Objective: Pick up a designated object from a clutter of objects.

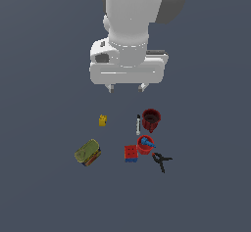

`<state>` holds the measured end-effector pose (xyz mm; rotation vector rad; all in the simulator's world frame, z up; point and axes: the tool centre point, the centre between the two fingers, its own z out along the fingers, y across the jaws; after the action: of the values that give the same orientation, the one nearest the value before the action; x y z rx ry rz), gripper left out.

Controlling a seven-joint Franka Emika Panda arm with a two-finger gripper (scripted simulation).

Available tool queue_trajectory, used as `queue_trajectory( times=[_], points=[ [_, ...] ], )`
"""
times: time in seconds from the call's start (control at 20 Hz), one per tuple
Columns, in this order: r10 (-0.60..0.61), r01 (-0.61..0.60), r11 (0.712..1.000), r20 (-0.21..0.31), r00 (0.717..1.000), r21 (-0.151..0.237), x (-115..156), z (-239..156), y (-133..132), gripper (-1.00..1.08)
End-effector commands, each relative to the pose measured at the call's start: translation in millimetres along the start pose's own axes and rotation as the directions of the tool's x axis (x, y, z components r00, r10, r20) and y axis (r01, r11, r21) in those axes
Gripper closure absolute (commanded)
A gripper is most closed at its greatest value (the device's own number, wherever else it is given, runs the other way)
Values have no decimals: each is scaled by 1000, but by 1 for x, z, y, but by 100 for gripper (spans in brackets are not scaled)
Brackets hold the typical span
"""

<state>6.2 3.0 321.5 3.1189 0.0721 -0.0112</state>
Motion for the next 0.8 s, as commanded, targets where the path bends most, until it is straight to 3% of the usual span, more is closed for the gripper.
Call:
queue_trajectory(
  times=[0.0,0.45,0.75],
  points=[
    [0,0,1000,0,1000,0,0,0,0,-92],
    [-29,29,1000,4,1000,-11,1,-3,-26,-92],
    [-30,30,999,4,1000,-11,2,-1,-26,-92]
  ],
)
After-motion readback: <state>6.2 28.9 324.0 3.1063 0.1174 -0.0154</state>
